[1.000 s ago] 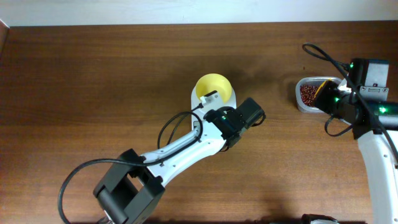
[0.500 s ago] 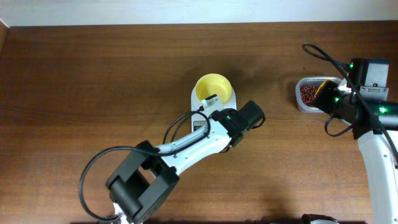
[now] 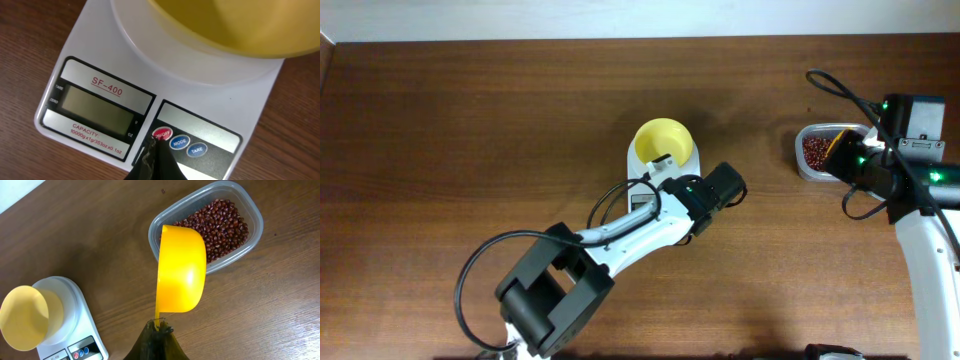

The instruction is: Scoop item into bowl and weigh 50g on scale

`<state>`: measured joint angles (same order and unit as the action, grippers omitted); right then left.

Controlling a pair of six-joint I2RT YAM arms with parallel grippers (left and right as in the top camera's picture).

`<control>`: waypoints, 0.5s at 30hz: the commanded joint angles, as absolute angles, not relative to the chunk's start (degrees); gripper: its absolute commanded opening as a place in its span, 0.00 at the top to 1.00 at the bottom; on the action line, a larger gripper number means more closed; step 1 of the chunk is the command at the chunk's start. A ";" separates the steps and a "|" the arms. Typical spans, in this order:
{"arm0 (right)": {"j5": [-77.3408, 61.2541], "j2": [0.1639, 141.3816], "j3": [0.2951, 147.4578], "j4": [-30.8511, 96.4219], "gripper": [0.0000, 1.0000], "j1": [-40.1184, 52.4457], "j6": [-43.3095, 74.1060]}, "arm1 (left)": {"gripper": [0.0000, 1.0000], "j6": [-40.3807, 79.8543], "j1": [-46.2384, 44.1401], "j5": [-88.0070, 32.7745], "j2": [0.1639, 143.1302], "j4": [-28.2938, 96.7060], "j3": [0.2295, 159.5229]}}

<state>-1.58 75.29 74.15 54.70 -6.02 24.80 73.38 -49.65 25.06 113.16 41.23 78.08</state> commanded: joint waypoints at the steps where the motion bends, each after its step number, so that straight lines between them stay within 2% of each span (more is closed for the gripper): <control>1: -1.89 75.37 75.33 54.68 0.96 -6.50 24.21 | 1.00 74.15 -49.63 24.84 114.39 41.10 77.71; 15: -1.89 75.37 75.33 54.70 0.96 -6.50 24.21 | 1.00 74.17 -49.78 24.84 116.16 39.38 77.71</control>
<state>-1.56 75.29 74.15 54.72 -6.02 24.84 73.38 -49.65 25.04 113.71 39.55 78.08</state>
